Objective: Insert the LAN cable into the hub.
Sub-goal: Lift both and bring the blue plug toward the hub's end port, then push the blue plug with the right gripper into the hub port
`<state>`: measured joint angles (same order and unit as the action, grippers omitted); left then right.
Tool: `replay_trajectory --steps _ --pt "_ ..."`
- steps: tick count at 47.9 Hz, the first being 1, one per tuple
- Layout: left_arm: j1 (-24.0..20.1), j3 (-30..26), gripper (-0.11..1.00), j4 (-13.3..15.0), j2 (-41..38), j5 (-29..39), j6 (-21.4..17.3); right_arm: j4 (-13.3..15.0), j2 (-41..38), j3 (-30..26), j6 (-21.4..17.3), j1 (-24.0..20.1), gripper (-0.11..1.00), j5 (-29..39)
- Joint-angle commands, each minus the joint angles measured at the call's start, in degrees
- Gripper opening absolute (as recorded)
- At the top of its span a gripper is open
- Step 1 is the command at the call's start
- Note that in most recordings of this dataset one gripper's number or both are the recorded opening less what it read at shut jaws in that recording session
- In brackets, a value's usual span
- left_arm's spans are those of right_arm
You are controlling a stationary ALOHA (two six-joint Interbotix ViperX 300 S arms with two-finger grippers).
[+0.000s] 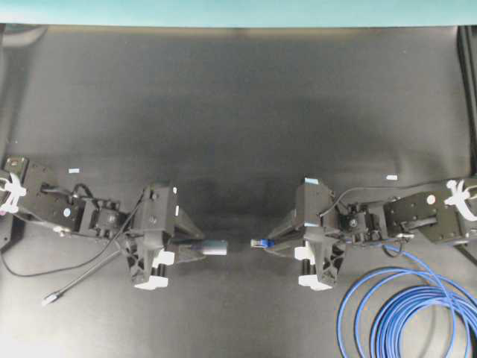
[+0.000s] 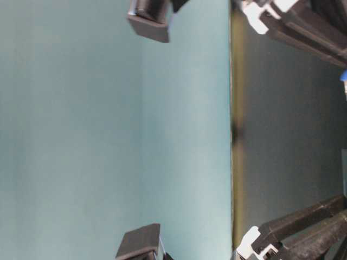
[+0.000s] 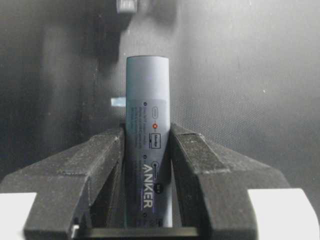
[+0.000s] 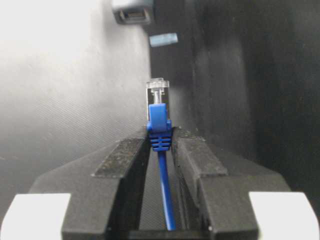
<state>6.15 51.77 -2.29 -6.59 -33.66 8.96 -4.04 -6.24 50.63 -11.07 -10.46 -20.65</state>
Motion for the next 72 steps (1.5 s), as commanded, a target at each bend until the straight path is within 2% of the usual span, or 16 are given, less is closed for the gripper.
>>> replay_trajectory --steps 1,12,41,72 --pt "-0.5 -1.8 0.28 -0.2 1.0 0.7 0.0 -0.1 0.9 -1.8 -0.3 -0.3 0.14 1.5" --pt "-0.7 -4.4 0.28 -0.2 1.1 6.1 -0.8 0.0 -0.2 -5.4 0.2 0.2 0.14 6.4" --pt "-1.1 -6.1 0.28 -0.2 0.7 6.5 -1.8 0.2 -1.2 -7.9 0.4 0.9 0.14 9.6" --pt "-0.8 -9.1 0.28 -0.3 -0.1 13.8 -2.0 0.2 -1.8 -9.5 0.4 1.6 0.14 12.7"
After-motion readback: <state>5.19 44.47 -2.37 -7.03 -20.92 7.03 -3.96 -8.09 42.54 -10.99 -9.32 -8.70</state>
